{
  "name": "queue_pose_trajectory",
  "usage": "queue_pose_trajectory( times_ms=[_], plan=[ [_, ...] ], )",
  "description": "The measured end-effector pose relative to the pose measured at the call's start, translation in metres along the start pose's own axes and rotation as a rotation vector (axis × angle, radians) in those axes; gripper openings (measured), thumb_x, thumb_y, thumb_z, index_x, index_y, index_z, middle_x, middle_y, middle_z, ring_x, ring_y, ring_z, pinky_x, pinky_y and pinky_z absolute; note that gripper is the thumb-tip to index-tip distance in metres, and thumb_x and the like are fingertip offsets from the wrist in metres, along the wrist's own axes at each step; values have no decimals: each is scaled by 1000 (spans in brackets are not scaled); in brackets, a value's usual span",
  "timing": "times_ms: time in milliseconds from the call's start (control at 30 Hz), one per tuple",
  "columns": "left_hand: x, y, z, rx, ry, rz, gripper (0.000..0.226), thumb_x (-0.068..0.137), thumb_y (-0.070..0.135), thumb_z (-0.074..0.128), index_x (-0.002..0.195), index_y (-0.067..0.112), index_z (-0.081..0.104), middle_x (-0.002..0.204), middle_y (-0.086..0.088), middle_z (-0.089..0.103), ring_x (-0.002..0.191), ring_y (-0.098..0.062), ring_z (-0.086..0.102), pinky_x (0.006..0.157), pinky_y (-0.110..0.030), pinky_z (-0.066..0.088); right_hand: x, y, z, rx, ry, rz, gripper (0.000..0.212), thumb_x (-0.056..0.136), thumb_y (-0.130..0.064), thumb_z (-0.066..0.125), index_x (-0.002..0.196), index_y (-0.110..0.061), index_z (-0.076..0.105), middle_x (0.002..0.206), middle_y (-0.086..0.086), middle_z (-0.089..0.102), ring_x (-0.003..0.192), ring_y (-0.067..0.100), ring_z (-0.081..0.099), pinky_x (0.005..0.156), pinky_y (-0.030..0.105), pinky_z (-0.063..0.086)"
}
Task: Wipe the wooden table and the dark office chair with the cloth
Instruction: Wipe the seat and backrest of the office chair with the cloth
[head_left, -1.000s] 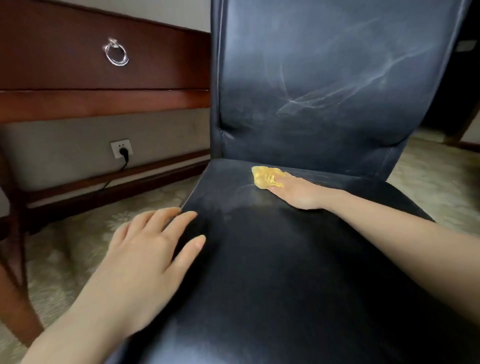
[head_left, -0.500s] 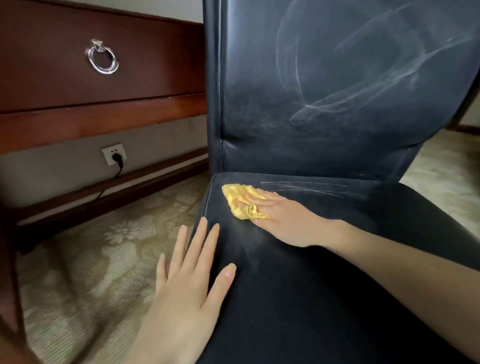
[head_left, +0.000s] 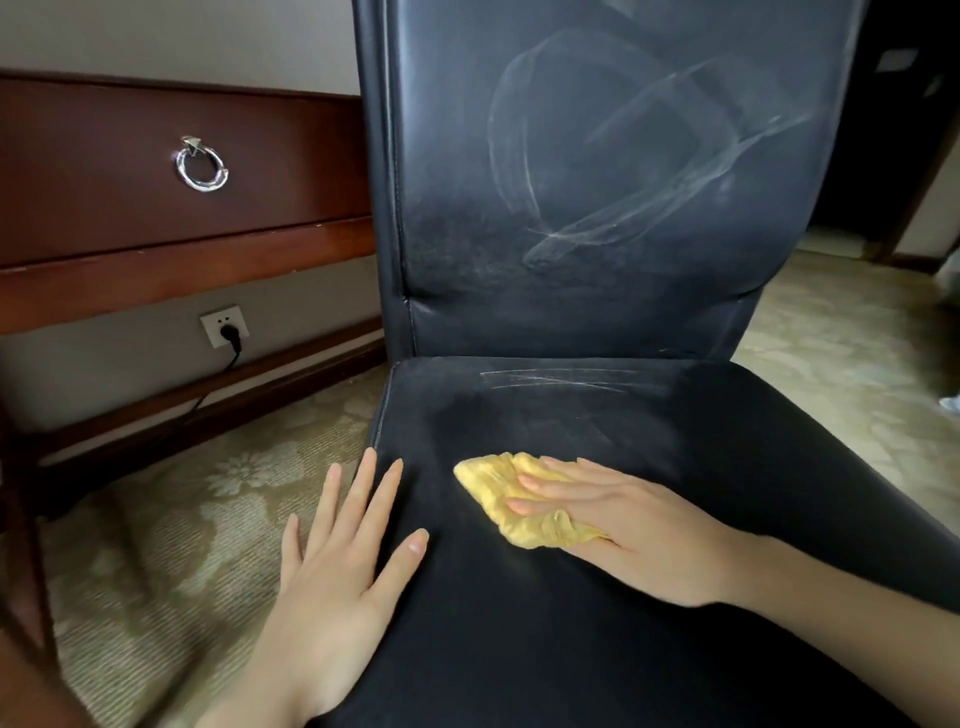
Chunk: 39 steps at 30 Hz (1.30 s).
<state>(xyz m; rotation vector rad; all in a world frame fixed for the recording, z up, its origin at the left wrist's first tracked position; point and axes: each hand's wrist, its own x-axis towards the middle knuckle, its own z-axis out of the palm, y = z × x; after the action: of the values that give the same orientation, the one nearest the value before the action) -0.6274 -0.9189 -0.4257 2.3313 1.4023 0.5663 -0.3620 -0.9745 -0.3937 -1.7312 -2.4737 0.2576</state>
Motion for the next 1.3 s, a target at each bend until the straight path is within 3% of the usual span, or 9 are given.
queue_pose_trajectory(
  times_ms=[167, 367, 533, 733, 833, 1000, 1133, 1233, 1300],
  plan=[
    [-7, 9, -5, -28, -17, -25, 63, 71, 72, 6, 131, 62, -10, 144, 37, -25, 127, 13, -36, 116, -36, -13, -30, 51, -24, 22, 14, 247, 46, 103, -38, 31, 147, -45, 21, 155, -25, 6, 144, -2, -1, 118, 22, 0],
    [-15, 18, -2, -68, -1, -35, 60, 76, 66, 15, 133, 60, -3, 145, 37, -18, 130, 15, -30, 115, -34, -12, -27, 127, -35, -117, 89, 530, 42, 103, -37, 31, 141, -24, 44, 156, -1, 27, 147, 11, 0, 119, 35, 0],
    [-20, 23, 2, -92, 27, -58, 59, 78, 63, 18, 133, 59, 1, 146, 37, -14, 131, 15, -28, 115, -32, -12, 15, 140, -39, 30, 160, 577, 45, 104, -29, 30, 149, -21, 30, 157, 0, 26, 144, 23, 22, 116, 41, 15],
    [-20, 25, 4, -131, 51, -58, 57, 80, 61, 16, 136, 59, 5, 148, 36, -10, 133, 15, -23, 117, -34, -8, 62, 125, -29, -43, 251, 745, 39, 101, -37, 30, 127, -13, 46, 129, 9, 54, 117, 31, 48, 88, 39, 35],
    [-21, 23, 7, -123, 50, -62, 57, 79, 62, 13, 135, 60, 3, 149, 35, -10, 132, 15, -24, 117, -36, -6, 58, 120, -24, -96, 237, 686, 44, 102, -37, 29, 138, -16, 41, 138, 7, 49, 125, 29, 43, 97, 39, 33],
    [-21, 22, 5, -158, 34, -65, 53, 76, 66, 14, 128, 66, 6, 149, 34, -8, 135, 13, -21, 116, -36, -5, 24, 101, -19, -124, 148, 491, 50, 103, -37, 30, 150, -19, 28, 158, -4, 22, 145, 17, 17, 115, 32, 12],
    [-21, 22, 2, -196, 9, -64, 52, 75, 65, 20, 127, 64, 11, 151, 30, -2, 137, 9, -14, 118, -36, -1, -14, 72, -11, -130, 143, 275, 33, 103, -34, 31, 129, -24, 48, 141, -15, 40, 142, 14, 25, 107, 24, 18],
    [-23, 22, 2, -203, -7, -65, 53, 76, 64, 22, 128, 63, 12, 152, 28, -1, 138, 8, -13, 119, -36, 0, -48, 46, -4, -119, 221, 135, 37, 104, -37, 32, 132, -23, 52, 142, -5, 46, 134, 13, 37, 108, 27, 21],
    [-24, 22, 2, -205, -8, -65, 53, 76, 64, 23, 128, 62, 12, 152, 28, -2, 138, 8, -13, 119, -36, 0, -70, 38, -1, 22, 196, 56, 40, 103, -36, 37, 141, -27, 46, 151, -10, 36, 140, 3, 26, 116, 26, 14]
  ],
)
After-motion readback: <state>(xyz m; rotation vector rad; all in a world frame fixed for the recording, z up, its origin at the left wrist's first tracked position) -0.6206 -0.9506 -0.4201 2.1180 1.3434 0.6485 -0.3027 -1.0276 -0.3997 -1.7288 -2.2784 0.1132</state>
